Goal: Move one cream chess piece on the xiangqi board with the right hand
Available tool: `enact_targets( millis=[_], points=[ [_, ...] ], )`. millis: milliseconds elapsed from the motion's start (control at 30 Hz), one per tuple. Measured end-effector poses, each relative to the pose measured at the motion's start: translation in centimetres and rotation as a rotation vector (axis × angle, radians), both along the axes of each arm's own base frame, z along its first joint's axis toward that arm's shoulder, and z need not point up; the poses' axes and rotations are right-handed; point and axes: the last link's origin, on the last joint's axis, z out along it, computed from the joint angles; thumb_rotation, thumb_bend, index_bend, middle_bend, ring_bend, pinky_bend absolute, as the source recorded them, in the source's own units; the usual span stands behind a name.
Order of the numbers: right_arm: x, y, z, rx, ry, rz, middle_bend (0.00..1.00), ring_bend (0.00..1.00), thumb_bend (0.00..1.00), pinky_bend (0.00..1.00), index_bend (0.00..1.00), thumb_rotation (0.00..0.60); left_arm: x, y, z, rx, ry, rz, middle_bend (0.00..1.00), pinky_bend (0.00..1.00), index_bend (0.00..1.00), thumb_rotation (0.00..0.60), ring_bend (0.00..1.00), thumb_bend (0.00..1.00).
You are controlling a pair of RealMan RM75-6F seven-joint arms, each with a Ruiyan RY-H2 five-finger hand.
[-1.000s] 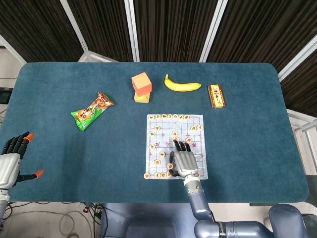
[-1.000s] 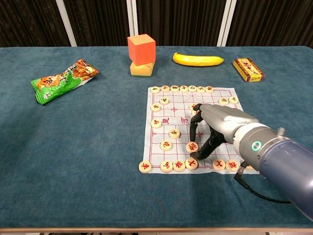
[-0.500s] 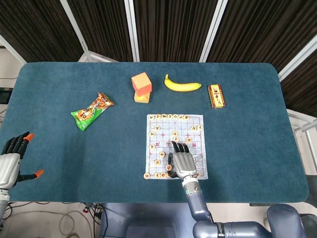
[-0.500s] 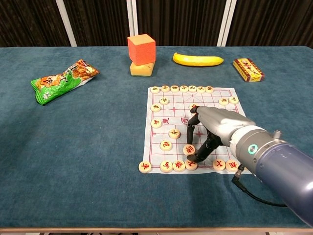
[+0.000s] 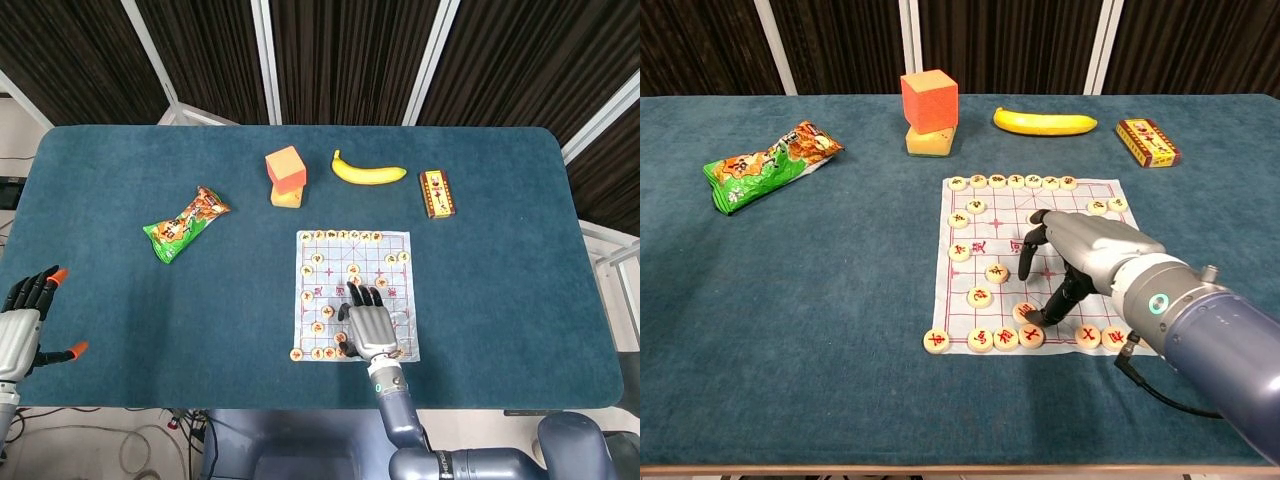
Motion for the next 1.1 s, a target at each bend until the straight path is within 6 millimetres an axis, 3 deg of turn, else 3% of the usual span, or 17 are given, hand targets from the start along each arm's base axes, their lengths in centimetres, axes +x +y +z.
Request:
enact_targets(
  millis=[300, 533, 700, 1100],
  points=[
    [0.9, 0.0, 1.7, -0.027, -0.022, 0.038, 0.06, 0.03, 0.32, 0.0, 0.34, 0.6, 0.0, 0.0, 0.1, 0.002, 0.0, -0.002, 0.0, 0.0, 0.0, 0.6, 0.0, 0.0],
    [1.0, 0.2, 5.5, -0.082, -0.028, 0.096, 0.06, 0.01, 0.32, 0.0, 0.22, 0.6, 0.0, -0.2, 0.2, 0.002, 0.009, -0.007, 0.0, 0.0, 0.0, 0.6, 0.0, 0.0],
    [-1.1, 1.1, 8.9, -0.122, 0.035, 0.128, 0.02, 0.0, 0.32, 0.0, 0.01, 0.6, -0.1, -0.3, 0.2, 0.0, 0.024, -0.011, 0.0, 0.0, 0.0, 0.6, 0.0, 0.0],
    [-10.1, 7.1, 17.5, -0.201, 0.177, 0.106, 0.0, 0.0, 0.32, 0.0, 0.0, 0.6, -0.3, -0.6, 0.4, 0.001, 0.081, -0.023, 0.0, 0.0, 0.0, 0.6, 0.0, 0.0]
  ],
)
